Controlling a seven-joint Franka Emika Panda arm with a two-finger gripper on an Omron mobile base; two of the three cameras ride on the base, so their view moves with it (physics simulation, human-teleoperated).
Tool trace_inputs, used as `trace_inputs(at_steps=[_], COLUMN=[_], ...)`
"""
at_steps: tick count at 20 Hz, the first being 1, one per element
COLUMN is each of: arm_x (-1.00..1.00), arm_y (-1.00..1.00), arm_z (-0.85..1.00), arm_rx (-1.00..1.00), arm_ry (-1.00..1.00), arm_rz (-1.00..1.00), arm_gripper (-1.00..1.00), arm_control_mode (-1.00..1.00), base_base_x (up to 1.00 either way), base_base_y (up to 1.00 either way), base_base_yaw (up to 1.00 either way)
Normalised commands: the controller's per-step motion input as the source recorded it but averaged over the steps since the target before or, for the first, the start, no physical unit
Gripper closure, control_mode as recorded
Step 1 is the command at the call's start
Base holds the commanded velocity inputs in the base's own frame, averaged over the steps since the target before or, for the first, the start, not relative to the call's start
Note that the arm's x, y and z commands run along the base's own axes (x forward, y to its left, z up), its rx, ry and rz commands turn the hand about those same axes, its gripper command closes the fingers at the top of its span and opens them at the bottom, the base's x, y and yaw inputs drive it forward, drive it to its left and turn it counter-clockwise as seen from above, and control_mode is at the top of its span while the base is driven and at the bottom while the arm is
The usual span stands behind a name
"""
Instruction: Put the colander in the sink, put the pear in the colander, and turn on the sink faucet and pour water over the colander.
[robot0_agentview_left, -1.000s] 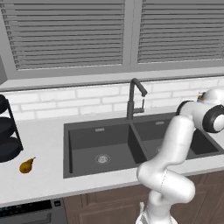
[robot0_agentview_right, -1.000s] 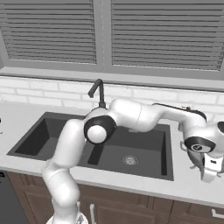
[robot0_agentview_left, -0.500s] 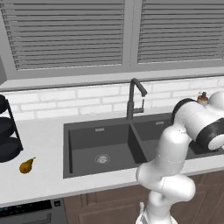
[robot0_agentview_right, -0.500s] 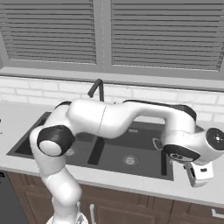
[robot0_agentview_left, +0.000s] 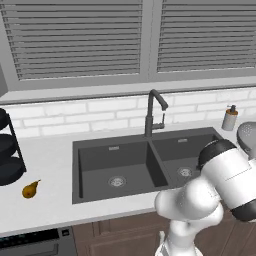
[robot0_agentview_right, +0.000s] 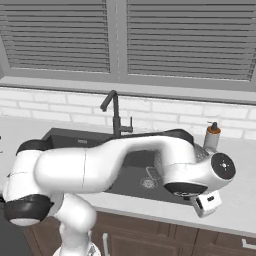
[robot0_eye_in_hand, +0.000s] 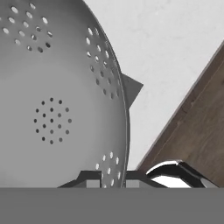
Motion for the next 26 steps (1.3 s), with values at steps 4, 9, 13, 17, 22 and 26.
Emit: trace_inputs(at_steps=[4, 9, 13, 17, 22, 26], arm_x=[-0.13, -0.19, -0.23, -0.01, -0.01, 0.36], arm_y=[0.51, 0.36, 0.44, 0.36, 0.28, 0.80], arm_z=[0.00, 0.00, 0.12, 0.20, 0.15, 0.06], arm_rx=[0.00, 0.00, 0.00, 0.00, 0.00, -0.01], arm_ry=[-0.03, -0.06, -0.14, -0.05, -0.01, 0.12], arm_rz=[0.12, 0.11, 0.14, 0.13, 0.09, 0.07], arm_gripper=[1.00, 1.00, 1.00, 1.00, 1.00, 1.00], arm_control_mode=[-1.00, -1.00, -1.00, -1.00, -1.00, -1.00], base_base_x=[0.00, 0.00, 0.00, 0.00, 0.00, 0.00], base_base_y=[0.00, 0.00, 0.00, 0.00, 0.00, 0.00], base_base_yaw=[0.00, 0.00, 0.00, 0.00, 0.00, 0.00])
